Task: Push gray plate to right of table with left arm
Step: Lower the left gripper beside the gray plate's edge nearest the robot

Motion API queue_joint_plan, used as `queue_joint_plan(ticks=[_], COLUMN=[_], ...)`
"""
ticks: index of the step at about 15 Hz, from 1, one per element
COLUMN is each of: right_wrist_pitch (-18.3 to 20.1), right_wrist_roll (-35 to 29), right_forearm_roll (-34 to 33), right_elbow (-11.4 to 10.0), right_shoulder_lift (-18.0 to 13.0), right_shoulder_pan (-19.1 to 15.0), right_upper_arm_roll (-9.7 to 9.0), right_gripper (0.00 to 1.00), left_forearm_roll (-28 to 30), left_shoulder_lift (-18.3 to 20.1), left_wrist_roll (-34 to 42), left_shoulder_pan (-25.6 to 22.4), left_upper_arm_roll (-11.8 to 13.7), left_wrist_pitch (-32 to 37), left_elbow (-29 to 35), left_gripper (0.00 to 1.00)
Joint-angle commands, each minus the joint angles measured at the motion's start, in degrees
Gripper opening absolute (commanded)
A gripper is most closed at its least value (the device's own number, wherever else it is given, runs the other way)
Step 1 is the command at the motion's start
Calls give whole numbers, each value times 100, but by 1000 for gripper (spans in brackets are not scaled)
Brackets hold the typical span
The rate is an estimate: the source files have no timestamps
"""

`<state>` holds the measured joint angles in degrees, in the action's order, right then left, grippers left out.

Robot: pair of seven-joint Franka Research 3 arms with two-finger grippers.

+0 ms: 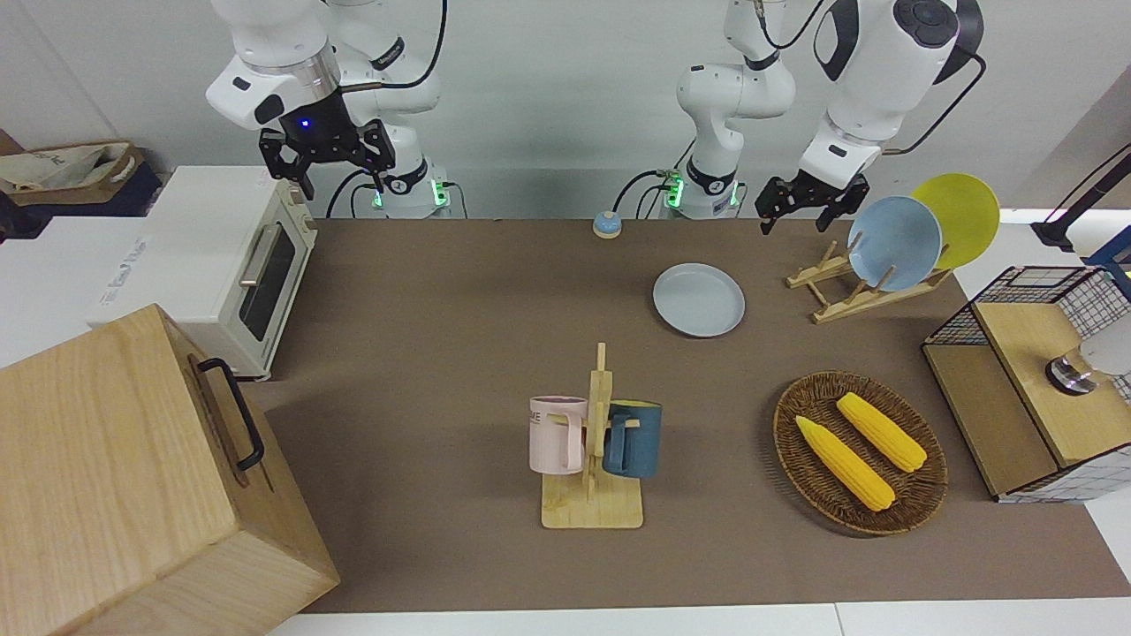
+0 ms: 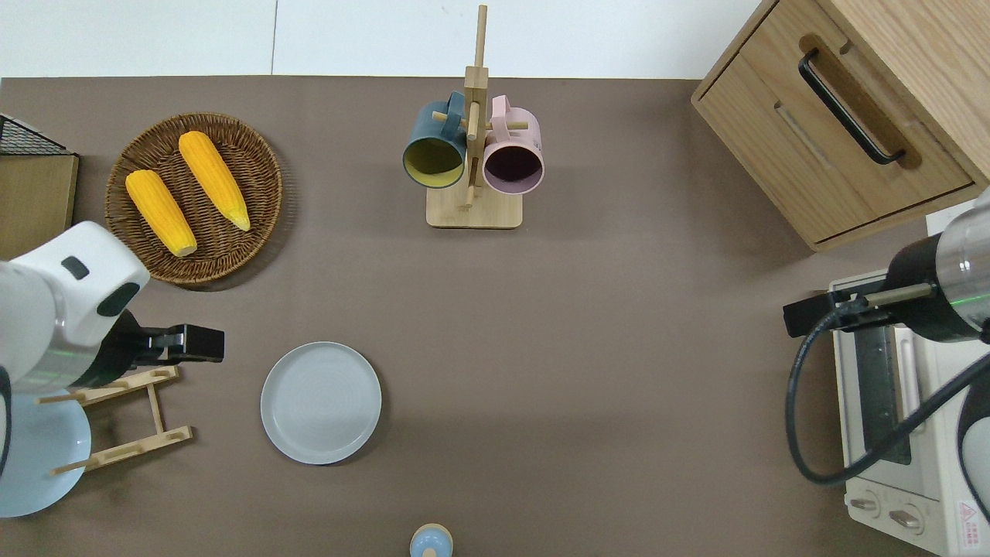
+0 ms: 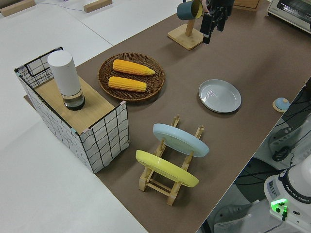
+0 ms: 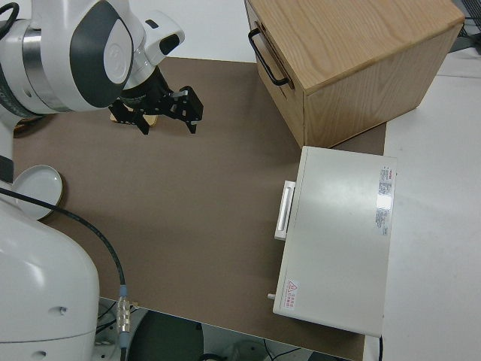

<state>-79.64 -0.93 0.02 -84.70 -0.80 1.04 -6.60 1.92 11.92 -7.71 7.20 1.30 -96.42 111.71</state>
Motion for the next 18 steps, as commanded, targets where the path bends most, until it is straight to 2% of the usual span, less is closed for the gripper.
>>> queue_joint_plan(ticks=[1,7,10,13,16,18], right_wrist_pitch=[89,89,89,89,89,89], right_wrist_roll=[-74,-74,-74,-74,-74,-74], right_forearm_roll=[33,25,25,33,33,33], right_elbow=[50,50,50,50,50,50], right_shoulder_lift=[-17,-17,-17,-17,-17,-17], right_shoulder_pan=[-113,-113,-113,-113,-113,-113], right_upper_arm_roll=[-96,-87,-87,-87,-87,-87], right_gripper=[983,983,983,983,983,983], left_forearm_roll=[72,19,19,-25,-25,-34], left_shoulder_lift=[934,1005,997,804,252,31], left_wrist_roll=[24,-12,-169,-362,-381,-451], left_shoulder_pan=[10,54,45,45,45,45], left_upper_arm_roll=[2,-16,-138,-200,-280,-306], left_wrist_pitch=[-1069,-2441,-3143,-3523,-3979,-4138], left_elbow=[1676,2872,3469,3717,3806,3814], left_gripper=[1000,1000,1000,1000,998,993])
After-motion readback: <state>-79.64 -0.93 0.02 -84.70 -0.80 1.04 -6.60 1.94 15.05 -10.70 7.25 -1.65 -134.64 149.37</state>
